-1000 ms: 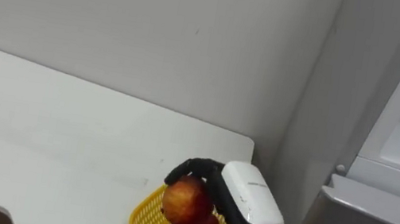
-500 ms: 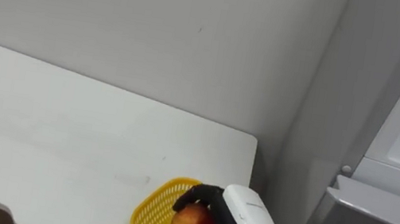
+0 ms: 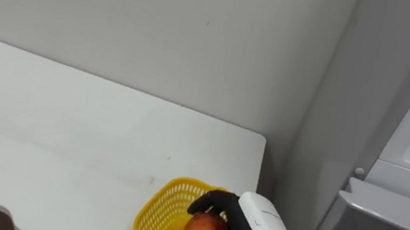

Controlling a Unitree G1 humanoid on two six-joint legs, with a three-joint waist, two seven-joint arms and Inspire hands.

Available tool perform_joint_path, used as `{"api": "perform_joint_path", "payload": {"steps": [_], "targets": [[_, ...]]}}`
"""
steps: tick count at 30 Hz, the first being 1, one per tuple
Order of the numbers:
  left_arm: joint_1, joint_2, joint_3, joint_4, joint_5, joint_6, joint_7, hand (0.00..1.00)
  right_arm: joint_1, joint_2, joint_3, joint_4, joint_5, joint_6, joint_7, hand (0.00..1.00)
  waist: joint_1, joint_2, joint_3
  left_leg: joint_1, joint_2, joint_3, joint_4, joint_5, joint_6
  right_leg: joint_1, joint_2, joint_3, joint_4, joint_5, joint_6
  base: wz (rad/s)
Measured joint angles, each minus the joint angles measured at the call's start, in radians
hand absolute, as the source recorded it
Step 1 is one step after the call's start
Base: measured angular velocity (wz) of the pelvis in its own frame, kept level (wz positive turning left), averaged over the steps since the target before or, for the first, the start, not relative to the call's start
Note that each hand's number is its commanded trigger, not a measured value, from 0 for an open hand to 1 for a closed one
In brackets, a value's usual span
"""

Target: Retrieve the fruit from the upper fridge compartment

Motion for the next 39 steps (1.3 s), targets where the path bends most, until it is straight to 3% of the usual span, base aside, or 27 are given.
{"api": "perform_joint_path", "payload": {"steps": [9, 39], "targets": [[-0.002, 0.001, 0.001, 0.001, 0.000, -0.003, 0.000, 0.00, 0.000, 0.000, 0.000, -0.003, -0.010, 0.000, 0.000, 0.00, -0.008, 0.010, -0.0096, 0.003, 0.001, 0.000, -0.001, 0.000, 0.000, 0.001, 0.000, 0.001, 0.003, 0.000, 0.000, 0.00], [-0.009, 0.000, -0.003, 0.013, -0.009, -0.003, -0.018, 0.00, 0.000, 0.000, 0.000, -0.007, -0.025, -0.001, 0.000, 0.00, -0.031, 0.029, -0.0045, 0.005, 0.002, 0.004, -0.002, 0.000, 0.000, 0.001, -0.001, 0.002, 0.014, 0.001, -0.001, 0.00]]}}
